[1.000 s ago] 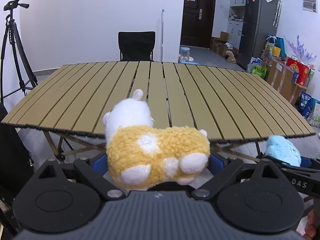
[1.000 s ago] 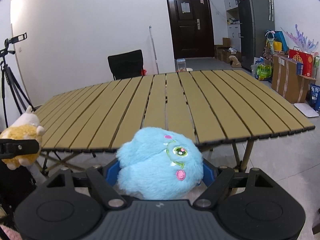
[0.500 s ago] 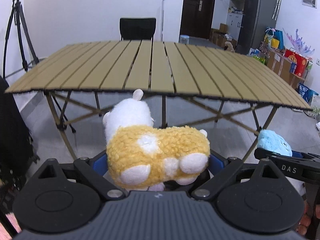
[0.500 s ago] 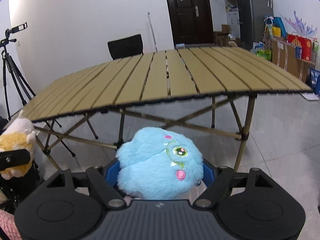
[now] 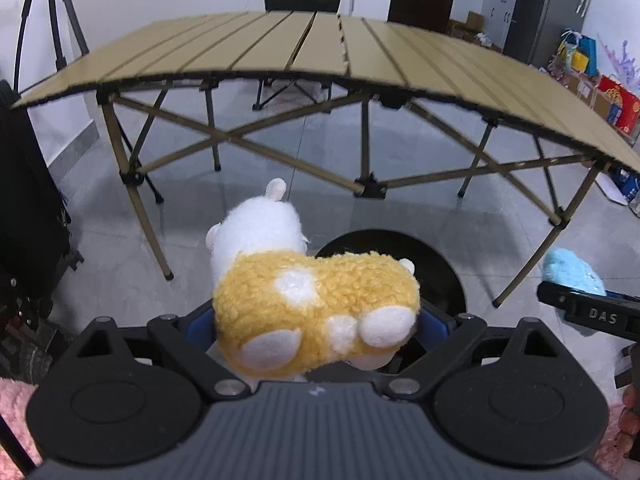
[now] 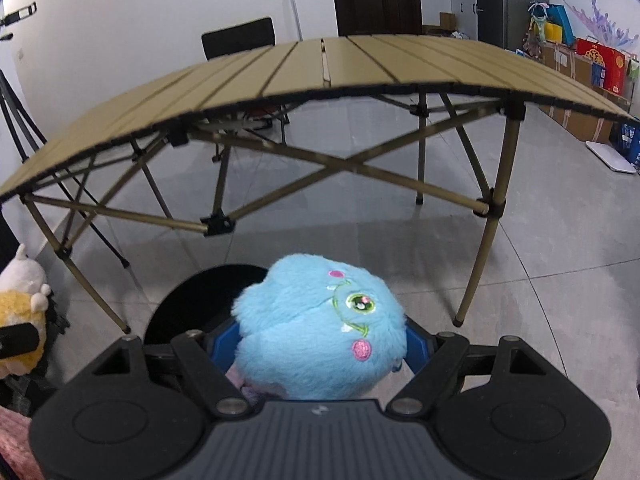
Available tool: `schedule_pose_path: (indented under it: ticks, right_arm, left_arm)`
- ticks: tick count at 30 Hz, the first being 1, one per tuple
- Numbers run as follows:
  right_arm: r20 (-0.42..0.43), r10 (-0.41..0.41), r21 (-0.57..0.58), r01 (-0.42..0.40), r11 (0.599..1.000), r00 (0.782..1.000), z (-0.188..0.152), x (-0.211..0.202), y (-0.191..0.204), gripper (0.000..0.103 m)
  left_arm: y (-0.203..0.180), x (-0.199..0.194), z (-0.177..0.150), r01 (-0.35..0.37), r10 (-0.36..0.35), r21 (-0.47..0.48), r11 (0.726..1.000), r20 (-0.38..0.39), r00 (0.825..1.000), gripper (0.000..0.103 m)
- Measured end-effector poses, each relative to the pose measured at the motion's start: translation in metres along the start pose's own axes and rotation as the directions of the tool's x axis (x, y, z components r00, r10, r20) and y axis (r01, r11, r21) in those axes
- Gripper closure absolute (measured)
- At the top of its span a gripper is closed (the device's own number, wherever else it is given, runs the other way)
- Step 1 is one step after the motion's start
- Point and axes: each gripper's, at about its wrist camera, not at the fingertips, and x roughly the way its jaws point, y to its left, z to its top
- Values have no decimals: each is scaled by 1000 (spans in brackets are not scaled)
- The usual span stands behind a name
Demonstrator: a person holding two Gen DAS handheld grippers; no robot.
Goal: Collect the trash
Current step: 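Lift both plush toys and carry them down toward the black bin, then lower the yellow sheep plush into the bin and open the left tool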
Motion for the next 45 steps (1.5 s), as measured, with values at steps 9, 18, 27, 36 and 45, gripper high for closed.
schedule_pose_path:
  ticks: [9,18,27,36,45]
  right_arm:
    - [-27,-45,-4,45,999,999,-4,23,-6,25]
    - [-56,-83,18,84,996,995,0,45,-17,25]
    - [-83,-109,42,113,993,991,-3,69,-37,25]
    - [-96,-131,63,138,988,987,-13,77,-55,25]
    - [-99,-158,99,168,981,982,-21,75,-74,25]
  left_arm:
    - [1,35,-6,4,-4,1,1000,-63,998,8]
    - [-9,62,2,24,-22,17,1000,-107,994,8]
    - [-26,94,6,51,-44,35,998,-162,986,8]
    - [-45,119,8,60,-46,61,996,-206,977,8]
    - [-71,134,7,77,-53,91,993,-239,970,8]
